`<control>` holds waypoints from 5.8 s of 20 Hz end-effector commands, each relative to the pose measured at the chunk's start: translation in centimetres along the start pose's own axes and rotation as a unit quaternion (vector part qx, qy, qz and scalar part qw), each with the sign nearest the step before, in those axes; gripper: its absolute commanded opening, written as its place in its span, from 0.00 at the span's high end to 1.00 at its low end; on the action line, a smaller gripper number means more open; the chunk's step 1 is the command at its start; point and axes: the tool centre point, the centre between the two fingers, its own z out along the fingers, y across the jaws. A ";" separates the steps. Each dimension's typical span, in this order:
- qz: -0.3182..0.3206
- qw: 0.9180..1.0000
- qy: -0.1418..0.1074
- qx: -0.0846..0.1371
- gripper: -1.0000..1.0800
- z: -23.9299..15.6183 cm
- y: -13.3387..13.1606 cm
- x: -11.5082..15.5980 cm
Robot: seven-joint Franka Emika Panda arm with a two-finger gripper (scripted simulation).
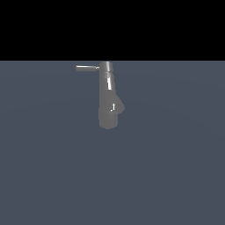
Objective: Turn on the faucet by rotating a designated handle.
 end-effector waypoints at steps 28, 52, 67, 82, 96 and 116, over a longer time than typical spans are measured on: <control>0.324 0.944 0.043 -0.040 1.00 16.9 -18.2 9.6; 0.389 0.917 0.070 -0.046 1.00 22.6 -21.8 9.6; 0.389 0.917 0.070 -0.046 1.00 21.2 -19.8 7.1; 0.389 0.917 0.070 -0.046 1.00 19.6 -17.4 4.3; 0.392 0.916 0.072 -0.043 1.00 17.7 -13.5 4.6; 0.387 0.918 0.071 -0.044 1.00 15.7 -7.0 6.1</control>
